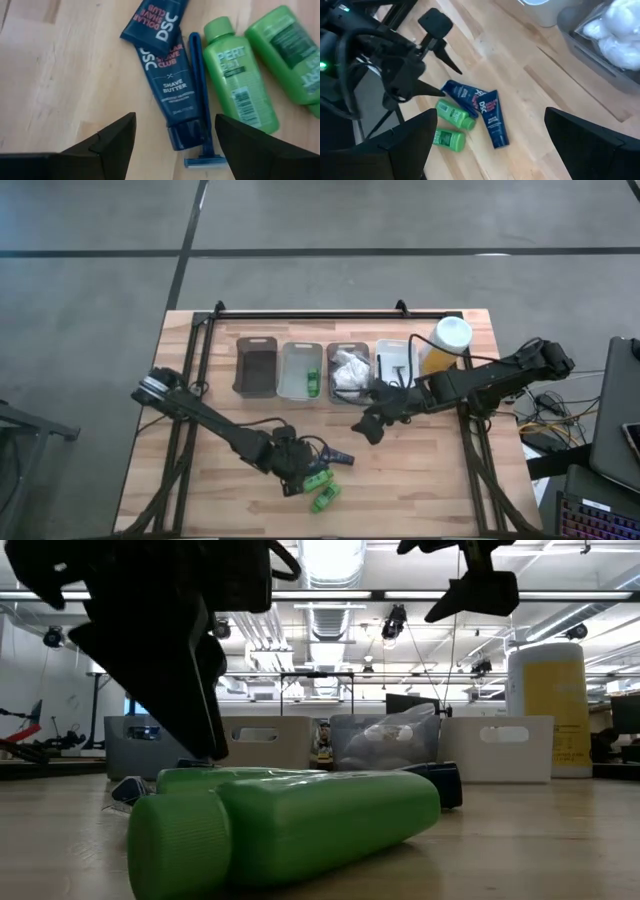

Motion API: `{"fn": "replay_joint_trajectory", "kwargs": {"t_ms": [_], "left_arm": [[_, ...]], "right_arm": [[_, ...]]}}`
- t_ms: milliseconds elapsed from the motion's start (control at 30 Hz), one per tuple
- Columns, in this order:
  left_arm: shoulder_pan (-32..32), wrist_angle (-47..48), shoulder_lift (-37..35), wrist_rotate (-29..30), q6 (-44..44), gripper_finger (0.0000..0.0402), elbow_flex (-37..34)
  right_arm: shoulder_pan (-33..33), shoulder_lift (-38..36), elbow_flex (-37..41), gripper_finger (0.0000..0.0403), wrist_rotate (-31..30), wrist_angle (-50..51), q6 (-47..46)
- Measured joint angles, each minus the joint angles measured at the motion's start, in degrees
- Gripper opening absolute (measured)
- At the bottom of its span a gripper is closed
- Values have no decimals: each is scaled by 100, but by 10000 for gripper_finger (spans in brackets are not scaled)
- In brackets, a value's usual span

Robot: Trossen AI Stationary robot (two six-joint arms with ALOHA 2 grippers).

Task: Pick & Place Travel size toiletries
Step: Put the blue shaver cream into the left black bin

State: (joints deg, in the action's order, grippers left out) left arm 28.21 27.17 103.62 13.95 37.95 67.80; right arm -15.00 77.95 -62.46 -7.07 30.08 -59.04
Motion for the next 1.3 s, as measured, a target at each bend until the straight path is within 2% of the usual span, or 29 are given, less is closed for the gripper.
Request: {"fn": "replay_joint_trajectory", "kwargs": {"t_ms": [133,267,467,633,767,967,1033,1167,1300], "left_arm": [[-41,76,67,1,81,264,-4],[-133,309,68,2,50,237,-57],[-212,250,165,-52,-416,203,-67],[-255,2,242,-76,-1135,200,-69],[-332,20,358,-178,-1257,190,-73],[-414,25,327,-319,-1301,124,-126],[-427,72,293,-313,-1317,124,-130],[-437,549,72,-276,-849,124,-116],[-357,1201,-516,-50,223,124,-136]], "right_arm": [[-129,0,0,364,-79,-2,-58],[-167,0,0,364,-168,-1,-56],[-164,0,0,364,-214,2,-51],[-162,0,0,364,-257,16,-54],[-161,0,0,364,-360,16,-53],[-160,0,0,364,-363,16,-59],[-160,0,0,364,-386,14,-54],[-160,-63,0,364,-582,12,-63],[-160,-301,0,364,-1047,10,-80]]}}
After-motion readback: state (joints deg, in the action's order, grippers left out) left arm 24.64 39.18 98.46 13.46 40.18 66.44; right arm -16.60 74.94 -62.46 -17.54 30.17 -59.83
